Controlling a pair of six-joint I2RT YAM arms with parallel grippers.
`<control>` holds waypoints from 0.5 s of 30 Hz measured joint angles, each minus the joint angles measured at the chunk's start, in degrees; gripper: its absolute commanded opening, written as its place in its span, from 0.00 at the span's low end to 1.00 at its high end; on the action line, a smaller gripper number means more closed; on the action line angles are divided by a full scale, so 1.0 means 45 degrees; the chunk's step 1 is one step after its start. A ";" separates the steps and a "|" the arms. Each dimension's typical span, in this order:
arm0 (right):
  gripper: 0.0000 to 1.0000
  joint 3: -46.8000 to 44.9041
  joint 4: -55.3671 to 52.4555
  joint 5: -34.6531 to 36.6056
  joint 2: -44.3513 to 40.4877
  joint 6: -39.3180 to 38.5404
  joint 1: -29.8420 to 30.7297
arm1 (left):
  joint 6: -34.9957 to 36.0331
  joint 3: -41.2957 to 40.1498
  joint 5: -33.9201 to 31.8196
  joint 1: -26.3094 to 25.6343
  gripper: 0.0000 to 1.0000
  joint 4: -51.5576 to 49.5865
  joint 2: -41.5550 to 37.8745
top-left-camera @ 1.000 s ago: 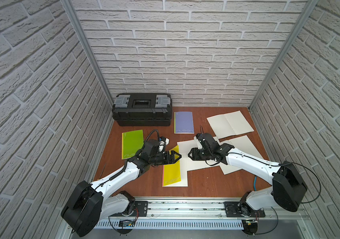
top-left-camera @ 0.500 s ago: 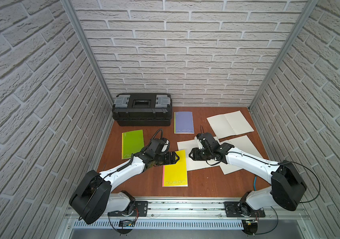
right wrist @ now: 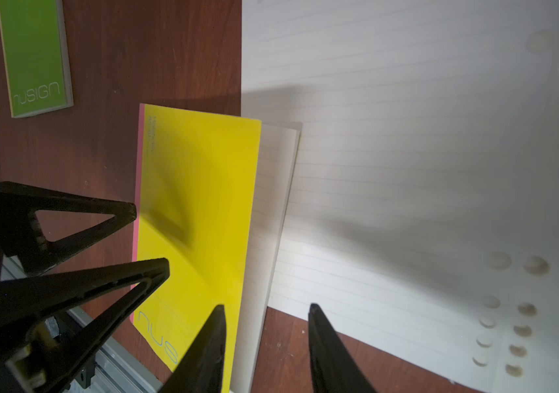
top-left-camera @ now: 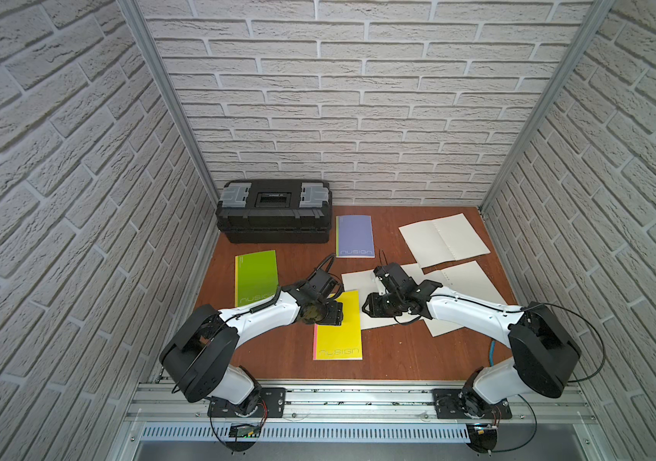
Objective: Close the notebook
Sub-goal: Close the notebook at the center of the board.
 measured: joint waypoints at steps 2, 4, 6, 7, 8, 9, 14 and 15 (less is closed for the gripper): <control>0.39 -0.0083 0.0141 -0.0029 0.0121 0.0112 0.0204 | 0.0068 0.0170 -0.0180 -0.0131 0.73 -0.0170 0.0287; 0.38 -0.0141 0.0233 -0.0073 0.0267 0.0219 0.0427 | 0.0092 0.0287 -0.0306 -0.0214 0.73 -0.0316 0.0559; 0.37 -0.0160 0.0350 -0.0117 0.0413 0.0301 0.0627 | 0.0097 0.0350 -0.0398 -0.0277 0.72 -0.0398 0.0782; 0.37 -0.0165 0.0413 -0.0121 0.0466 0.0355 0.0724 | 0.0092 0.0427 -0.0432 -0.0282 0.72 -0.0442 0.0865; 0.37 -0.0175 0.0481 -0.0136 0.0515 0.0432 0.0806 | 0.0097 0.0505 -0.0461 -0.0291 0.72 -0.0486 0.0933; 0.36 -0.0175 0.0549 -0.0155 0.0573 0.0486 0.0899 | 0.0097 0.0578 -0.0495 -0.0291 0.72 -0.0534 0.1025; 0.36 -0.0311 0.0850 -0.0185 0.0894 0.0675 0.1239 | 0.0087 0.0782 -0.0593 -0.0291 0.71 -0.0690 0.1219; 0.35 -0.0330 0.0860 -0.0194 0.0967 0.0753 0.1302 | 0.0083 0.0787 -0.0607 -0.0291 0.71 -0.0690 0.1224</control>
